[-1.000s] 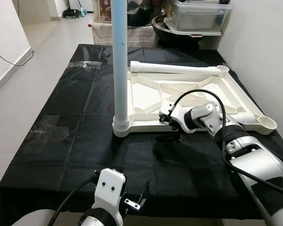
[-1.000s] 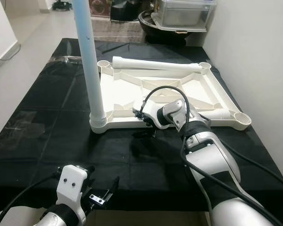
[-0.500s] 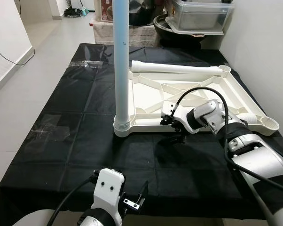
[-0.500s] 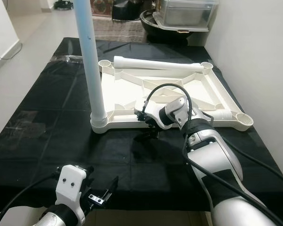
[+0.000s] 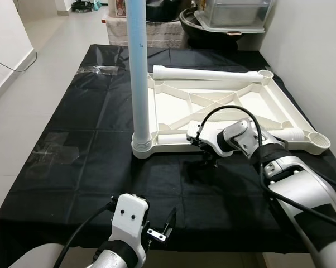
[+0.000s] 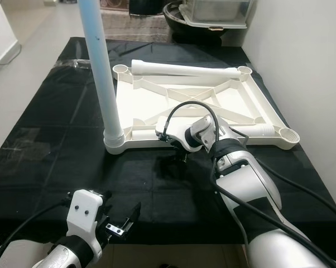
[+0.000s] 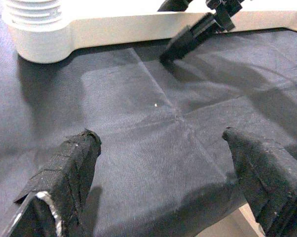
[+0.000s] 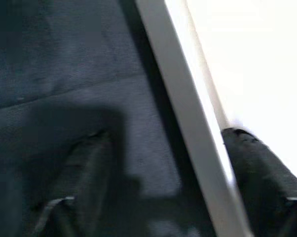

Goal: Building children table

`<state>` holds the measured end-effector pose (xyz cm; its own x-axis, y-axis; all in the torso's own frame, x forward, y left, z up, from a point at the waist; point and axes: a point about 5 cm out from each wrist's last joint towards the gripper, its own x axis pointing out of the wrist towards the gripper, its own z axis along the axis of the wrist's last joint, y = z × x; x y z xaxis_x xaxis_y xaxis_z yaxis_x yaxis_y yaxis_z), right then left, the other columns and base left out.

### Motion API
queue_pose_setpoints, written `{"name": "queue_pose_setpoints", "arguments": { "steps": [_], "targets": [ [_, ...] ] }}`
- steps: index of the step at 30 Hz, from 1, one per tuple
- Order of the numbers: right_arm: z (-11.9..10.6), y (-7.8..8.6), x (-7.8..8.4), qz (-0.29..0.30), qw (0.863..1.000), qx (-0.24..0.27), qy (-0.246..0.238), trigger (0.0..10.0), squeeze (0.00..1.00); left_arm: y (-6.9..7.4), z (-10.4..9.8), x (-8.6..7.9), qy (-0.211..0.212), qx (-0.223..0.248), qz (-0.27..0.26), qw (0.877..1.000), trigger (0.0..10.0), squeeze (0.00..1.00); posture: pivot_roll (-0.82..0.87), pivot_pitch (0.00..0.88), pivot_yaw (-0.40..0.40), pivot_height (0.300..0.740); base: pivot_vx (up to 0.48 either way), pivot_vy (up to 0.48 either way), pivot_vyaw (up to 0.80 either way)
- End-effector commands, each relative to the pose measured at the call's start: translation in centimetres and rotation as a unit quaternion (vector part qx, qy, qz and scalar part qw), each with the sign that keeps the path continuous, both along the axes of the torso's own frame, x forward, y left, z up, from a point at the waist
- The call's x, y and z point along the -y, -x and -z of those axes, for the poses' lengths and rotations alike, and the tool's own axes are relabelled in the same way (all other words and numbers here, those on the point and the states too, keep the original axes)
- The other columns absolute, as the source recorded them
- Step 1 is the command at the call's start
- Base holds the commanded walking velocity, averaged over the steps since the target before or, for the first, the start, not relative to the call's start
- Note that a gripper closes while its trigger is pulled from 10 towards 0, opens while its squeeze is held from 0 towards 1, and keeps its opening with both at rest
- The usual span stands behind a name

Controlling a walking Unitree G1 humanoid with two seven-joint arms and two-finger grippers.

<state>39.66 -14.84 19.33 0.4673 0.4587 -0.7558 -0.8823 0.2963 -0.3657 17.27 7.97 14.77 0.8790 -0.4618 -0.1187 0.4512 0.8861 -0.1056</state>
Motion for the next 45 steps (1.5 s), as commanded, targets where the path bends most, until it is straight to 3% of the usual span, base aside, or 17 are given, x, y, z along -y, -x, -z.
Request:
{"name": "queue_pose_setpoints", "arguments": {
  "steps": [1,15,21,26,33,41,45],
  "targets": [
    [1.3,0.4,0.2,0.001,1.0,-0.029,0.008,0.0,0.0,0.2,0.2,0.0,0.002,-0.009,-0.002,1.0,10.0,0.0,0.14,0.194,-0.1,0.74,0.0,0.0,0.0],
    [1.3,0.6,-0.7,-0.026,0.999,-0.032,0.0,0.0,0.0,0.0,0.2,0.0,0.001,-0.009,-0.002,1.0,10.0,0.0,0.14,0.191,-0.097,0.74,0.0,0.0,0.0],
    [1.6,1.2,-0.8,-0.072,0.995,-0.069,-0.003,0.0,0.0,0.0,0.2,0.0,0.001,-0.009,-0.001,1.0,10.0,0.0,0.14,0.184,-0.097,0.74,0.0,0.0,0.0],
    [2.2,2.1,-0.6,-0.134,0.984,-0.115,0.003,0.0,0.0,-0.1,0.4,0.0,0.0,-0.01,0.0,1.0,10.0,0.0,0.15,0.172,-0.093,0.74,0.0,0.0,0.0],
    [2.5,2.8,-0.3,-0.172,0.975,-0.137,-0.002,0.0,0.0,-0.1,0.4,-0.1,-0.001,-0.011,0.002,1.0,10.0,0.0,0.15,0.164,-0.089,0.74,0.0,0.0,0.0],
    [2.7,4.1,-0.1,-0.25,0.951,-0.183,-0.012,0.0,0.0,-0.2,0.6,-0.1,-0.003,-0.012,0.004,1.0,10.0,0.0,0.15,0.153,-0.086,0.74,0.0,0.0,0.0],
    [2.8,4.3,-0.2,-0.262,0.947,-0.185,-0.011,0.0,0.0,-0.2,0.6,-0.1,-0.003,-0.012,0.004,1.0,10.0,0.0,0.14,0.154,-0.085,0.74,0.0,0.0,0.0]
  ]
}}
